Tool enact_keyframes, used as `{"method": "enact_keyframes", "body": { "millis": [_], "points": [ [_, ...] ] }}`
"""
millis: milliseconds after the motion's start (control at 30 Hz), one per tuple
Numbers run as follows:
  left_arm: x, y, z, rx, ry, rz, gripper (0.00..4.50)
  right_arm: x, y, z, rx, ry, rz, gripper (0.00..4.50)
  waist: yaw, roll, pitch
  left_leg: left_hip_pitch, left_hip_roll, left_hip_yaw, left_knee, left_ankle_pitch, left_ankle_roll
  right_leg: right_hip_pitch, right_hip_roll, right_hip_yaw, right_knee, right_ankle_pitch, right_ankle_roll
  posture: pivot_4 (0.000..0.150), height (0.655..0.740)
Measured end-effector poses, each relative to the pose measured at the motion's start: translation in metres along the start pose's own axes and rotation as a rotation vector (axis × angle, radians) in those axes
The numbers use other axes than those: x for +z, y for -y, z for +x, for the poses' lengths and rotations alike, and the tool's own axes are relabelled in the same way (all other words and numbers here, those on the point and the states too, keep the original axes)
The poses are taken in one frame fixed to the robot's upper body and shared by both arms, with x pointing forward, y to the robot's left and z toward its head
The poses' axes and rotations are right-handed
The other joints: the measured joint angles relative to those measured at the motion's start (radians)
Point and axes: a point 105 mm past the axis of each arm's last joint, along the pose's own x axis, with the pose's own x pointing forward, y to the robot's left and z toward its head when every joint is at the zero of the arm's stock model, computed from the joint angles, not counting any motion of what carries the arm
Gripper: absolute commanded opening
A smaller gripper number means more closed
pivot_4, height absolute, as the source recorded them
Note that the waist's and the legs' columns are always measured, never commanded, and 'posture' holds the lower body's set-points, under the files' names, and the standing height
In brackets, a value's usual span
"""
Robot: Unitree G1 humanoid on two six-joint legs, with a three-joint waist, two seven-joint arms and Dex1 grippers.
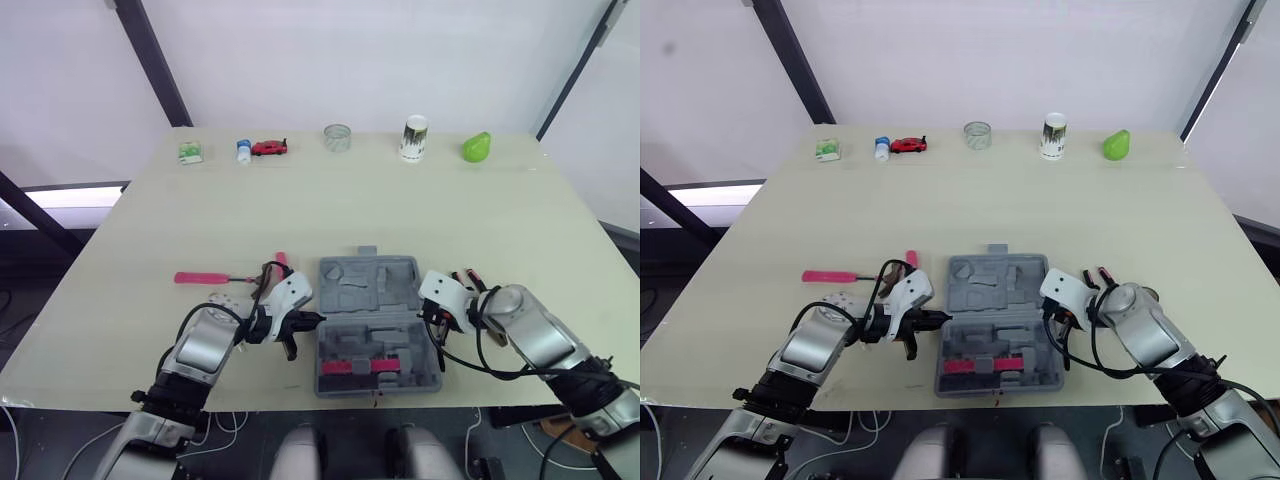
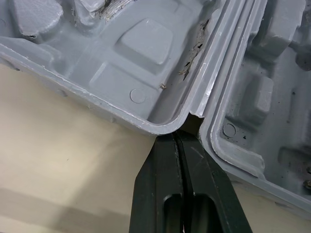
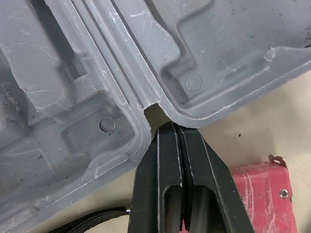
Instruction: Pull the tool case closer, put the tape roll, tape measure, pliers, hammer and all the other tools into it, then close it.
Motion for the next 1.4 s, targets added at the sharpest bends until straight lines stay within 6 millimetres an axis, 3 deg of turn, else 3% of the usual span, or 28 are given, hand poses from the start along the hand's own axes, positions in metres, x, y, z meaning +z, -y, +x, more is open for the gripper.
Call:
{"method": "enact_keyframes", "body": {
  "millis": [1400],
  "points": [
    [-0.011,0.007,-0.010,0.000,-0.010,-0.010,0.06,-0.001,-0.021,-0.002,0.061,-0.002,0.020,0.00,-0.010,0.000,0.000,0.000,0.000,0.000,-0.001,0.000,0.000,0.000,0.000,0.000,0.000,0.000,0.000,0.150,0.7400]
  ]
}}
